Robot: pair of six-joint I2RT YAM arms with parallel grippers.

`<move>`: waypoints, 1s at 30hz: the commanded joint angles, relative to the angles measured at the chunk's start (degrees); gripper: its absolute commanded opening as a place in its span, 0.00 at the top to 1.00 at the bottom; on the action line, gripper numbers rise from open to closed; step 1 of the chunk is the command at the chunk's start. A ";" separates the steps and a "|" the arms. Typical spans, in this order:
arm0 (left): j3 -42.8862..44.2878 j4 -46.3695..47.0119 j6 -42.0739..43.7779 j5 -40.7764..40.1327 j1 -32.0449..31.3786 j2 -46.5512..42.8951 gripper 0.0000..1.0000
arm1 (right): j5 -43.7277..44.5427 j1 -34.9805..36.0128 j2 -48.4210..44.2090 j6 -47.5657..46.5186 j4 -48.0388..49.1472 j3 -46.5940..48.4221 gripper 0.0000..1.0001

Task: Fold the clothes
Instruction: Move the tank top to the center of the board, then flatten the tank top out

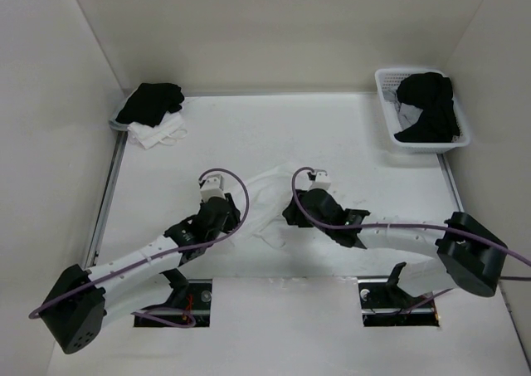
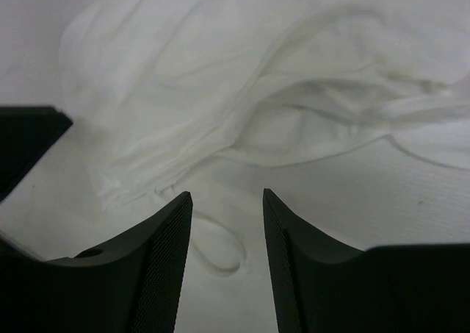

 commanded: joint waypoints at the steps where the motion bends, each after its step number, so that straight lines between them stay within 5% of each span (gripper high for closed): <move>1: 0.20 -3.41 -1.90 -1.62 -2.93 -3.11 0.69 | 3.91 -3.64 2.78 -1.32 4.28 3.73 0.50; 9: 1.26 -13.16 -12.26 -8.75 -1.28 -0.83 0.60 | 0.65 -4.09 11.49 -0.10 8.76 7.78 0.52; 15: 0.12 -16.06 -16.92 -3.05 0.14 -0.74 0.64 | -0.32 -5.14 10.88 0.00 9.82 6.90 0.64; 22: -0.41 -17.90 -22.46 5.22 -4.78 -0.04 0.70 | -0.32 -6.11 10.09 -0.36 10.96 5.23 0.59; 30: -1.99 -26.80 -29.76 2.50 -9.62 -5.22 0.67 | -0.32 -6.28 6.58 -0.01 12.01 2.24 0.53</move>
